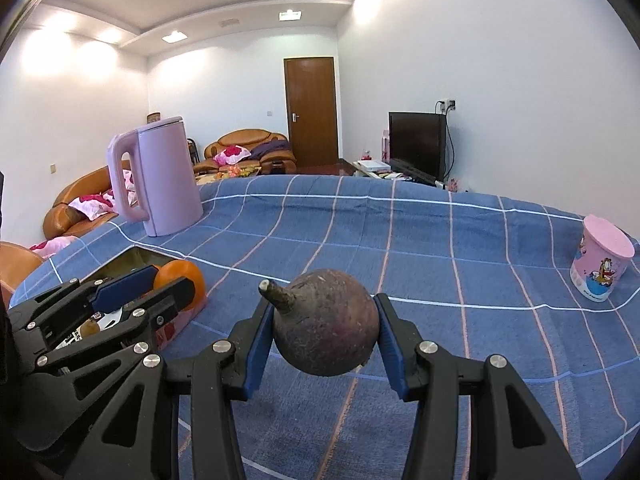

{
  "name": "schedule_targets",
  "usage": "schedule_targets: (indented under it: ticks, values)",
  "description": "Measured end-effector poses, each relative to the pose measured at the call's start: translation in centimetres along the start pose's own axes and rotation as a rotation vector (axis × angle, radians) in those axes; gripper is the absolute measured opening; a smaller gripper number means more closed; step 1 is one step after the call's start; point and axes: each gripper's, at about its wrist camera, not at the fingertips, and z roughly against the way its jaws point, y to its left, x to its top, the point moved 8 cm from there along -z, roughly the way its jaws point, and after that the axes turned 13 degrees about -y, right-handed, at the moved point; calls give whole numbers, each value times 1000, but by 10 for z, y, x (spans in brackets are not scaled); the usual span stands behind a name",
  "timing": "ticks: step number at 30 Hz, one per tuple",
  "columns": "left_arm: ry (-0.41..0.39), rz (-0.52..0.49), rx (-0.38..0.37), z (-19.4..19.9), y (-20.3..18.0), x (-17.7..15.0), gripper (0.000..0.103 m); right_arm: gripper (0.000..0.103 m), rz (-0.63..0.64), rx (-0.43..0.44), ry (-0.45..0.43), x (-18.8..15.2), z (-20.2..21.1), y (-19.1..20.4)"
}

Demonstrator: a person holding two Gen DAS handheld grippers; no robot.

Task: Organize fruits

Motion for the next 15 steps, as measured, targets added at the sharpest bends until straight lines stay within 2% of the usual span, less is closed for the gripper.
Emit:
schedule_targets:
  ticks: [15]
  values:
    - [-56, -22, 16, 9, -2, 7, 34, 50, 9, -15, -84, 8, 15, 0]
